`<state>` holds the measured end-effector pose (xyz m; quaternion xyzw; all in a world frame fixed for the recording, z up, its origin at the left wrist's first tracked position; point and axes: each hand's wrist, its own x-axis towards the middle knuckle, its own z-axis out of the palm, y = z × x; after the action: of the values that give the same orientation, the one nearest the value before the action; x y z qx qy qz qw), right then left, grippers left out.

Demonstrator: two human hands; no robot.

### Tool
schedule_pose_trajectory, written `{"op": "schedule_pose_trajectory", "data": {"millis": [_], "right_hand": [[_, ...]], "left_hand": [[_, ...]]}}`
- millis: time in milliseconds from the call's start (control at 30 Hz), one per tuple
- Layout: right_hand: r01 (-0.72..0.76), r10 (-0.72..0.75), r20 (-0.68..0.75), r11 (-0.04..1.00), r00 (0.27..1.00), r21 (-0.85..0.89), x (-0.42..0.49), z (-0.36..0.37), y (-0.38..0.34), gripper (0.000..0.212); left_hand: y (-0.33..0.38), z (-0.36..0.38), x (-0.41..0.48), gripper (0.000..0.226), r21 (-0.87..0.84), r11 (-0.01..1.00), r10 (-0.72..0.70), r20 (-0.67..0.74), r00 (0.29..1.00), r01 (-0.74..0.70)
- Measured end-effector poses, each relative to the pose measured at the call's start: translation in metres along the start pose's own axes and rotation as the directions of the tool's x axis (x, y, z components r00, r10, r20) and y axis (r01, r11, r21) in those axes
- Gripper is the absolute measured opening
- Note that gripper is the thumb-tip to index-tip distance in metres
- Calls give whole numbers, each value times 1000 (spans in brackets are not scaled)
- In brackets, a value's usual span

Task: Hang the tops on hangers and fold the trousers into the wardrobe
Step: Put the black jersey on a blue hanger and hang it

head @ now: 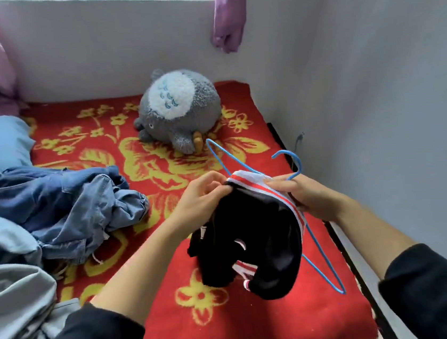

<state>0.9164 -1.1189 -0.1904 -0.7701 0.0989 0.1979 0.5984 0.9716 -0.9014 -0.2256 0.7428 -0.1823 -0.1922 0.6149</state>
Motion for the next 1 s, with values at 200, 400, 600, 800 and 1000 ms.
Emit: {"op": "schedule_pose_trajectory", "data": {"millis": [200,400,600,800,1000], "right_hand": [[124,-134,-228,991,964,-60,-6,1,-54,40],[264,-262,-45,963,964,53,-17,4,-54,43],[294,-325,-100,924,940,-243,-10,24,-53,19],[301,-305,-162,952,938,-49,-15,13,-104,44],[309,-276,-202,938,940,158,-11,19,-146,42]], "left_hand": [[98,-29,15,6,167,978,127,-3,992,-125],[142,-40,6,4,86,982,168,-18,986,-166],[151,-57,-1,7,76,980,191,-82,978,-185],[129,-97,8,5,398,907,295,-366,882,-138],[79,-65,-11,15,70,997,-15,-287,958,36]]}}
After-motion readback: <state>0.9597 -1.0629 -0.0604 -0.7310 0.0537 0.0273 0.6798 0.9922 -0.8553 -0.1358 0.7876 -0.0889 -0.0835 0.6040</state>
